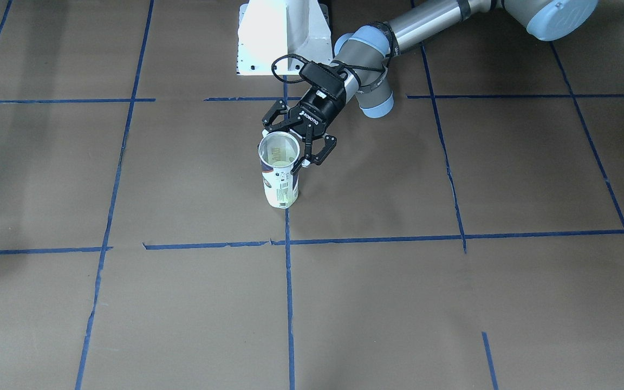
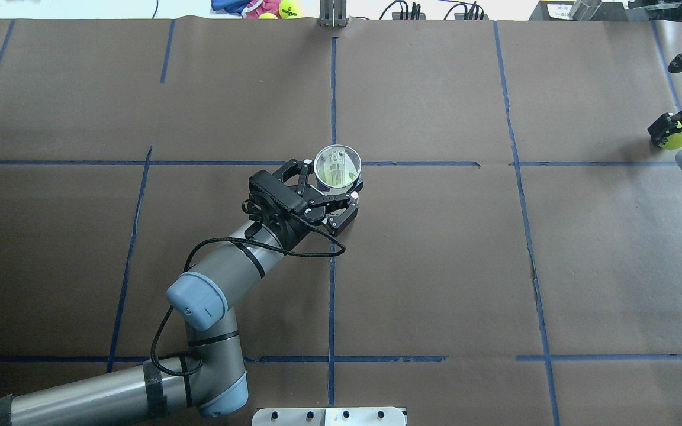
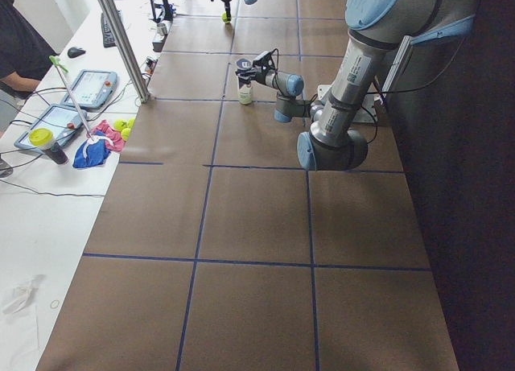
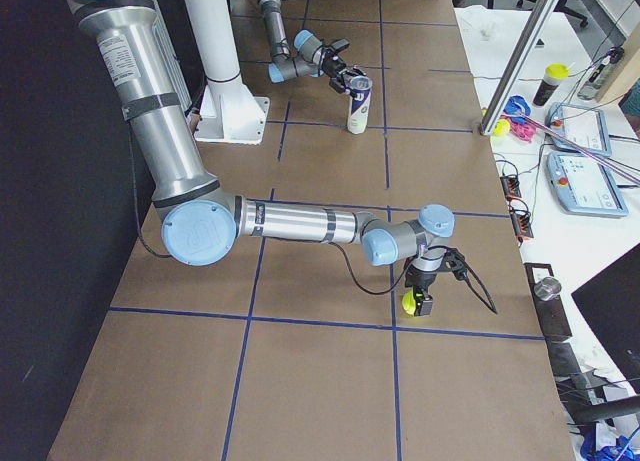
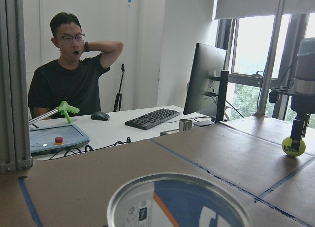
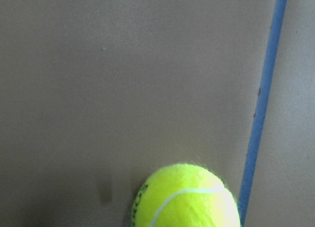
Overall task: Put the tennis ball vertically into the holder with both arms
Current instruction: 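Grasp the second tennis ball farther from the robot with the right gripper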
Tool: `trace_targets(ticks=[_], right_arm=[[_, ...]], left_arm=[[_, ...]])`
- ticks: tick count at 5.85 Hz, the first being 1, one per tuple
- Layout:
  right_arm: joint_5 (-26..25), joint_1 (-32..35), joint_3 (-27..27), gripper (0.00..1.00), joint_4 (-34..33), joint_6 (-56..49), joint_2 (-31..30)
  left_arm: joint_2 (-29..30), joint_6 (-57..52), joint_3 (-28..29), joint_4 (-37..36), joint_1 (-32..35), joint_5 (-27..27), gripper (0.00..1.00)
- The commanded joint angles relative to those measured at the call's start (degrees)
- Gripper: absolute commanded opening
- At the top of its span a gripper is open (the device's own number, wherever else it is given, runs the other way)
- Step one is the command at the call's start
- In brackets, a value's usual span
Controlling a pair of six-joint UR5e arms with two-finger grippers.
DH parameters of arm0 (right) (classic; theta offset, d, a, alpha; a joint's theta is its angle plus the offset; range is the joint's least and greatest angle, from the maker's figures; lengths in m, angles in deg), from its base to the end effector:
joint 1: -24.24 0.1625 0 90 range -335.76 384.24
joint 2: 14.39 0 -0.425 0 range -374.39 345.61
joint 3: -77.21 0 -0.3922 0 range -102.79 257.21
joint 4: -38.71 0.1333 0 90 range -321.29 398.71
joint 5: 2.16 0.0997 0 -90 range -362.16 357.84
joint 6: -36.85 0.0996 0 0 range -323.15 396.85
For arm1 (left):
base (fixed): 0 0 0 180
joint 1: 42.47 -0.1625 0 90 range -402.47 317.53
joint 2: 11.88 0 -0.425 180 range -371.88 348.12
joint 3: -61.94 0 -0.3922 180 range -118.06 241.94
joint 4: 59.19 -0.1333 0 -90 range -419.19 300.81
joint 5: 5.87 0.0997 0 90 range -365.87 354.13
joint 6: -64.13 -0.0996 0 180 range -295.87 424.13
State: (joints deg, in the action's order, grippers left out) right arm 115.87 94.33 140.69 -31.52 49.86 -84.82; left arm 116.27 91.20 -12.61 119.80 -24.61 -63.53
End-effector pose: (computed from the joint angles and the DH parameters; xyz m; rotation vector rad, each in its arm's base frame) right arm -0.1395 -0.6391 0.6740 0.0723 -0.5299 -0.1723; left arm 0.5764 -0.3818 0.2216 1.4784 1.1749 -0.0145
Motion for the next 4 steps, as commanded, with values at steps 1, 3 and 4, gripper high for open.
trace_targets(ticks=[1, 3, 4], right_arm=[[-1.0, -0.7, -1.0, 0.99, 0.2, -0.1, 0.4], [-2.5, -0.9, -4.2, 0.97, 5.8, -0.1, 0.5], [-2.7, -0.9, -4.3, 0.89, 5.9, -0.1, 0.7]], left_arm=[[0.0, 0.0, 0.0, 0.0, 0.0, 0.0, 0.83], [-0.1, 0.0, 0.0, 0.0, 0.1, 0.0, 0.83], [0.0, 0.0, 0.0, 0.0, 0.0, 0.0, 0.83]])
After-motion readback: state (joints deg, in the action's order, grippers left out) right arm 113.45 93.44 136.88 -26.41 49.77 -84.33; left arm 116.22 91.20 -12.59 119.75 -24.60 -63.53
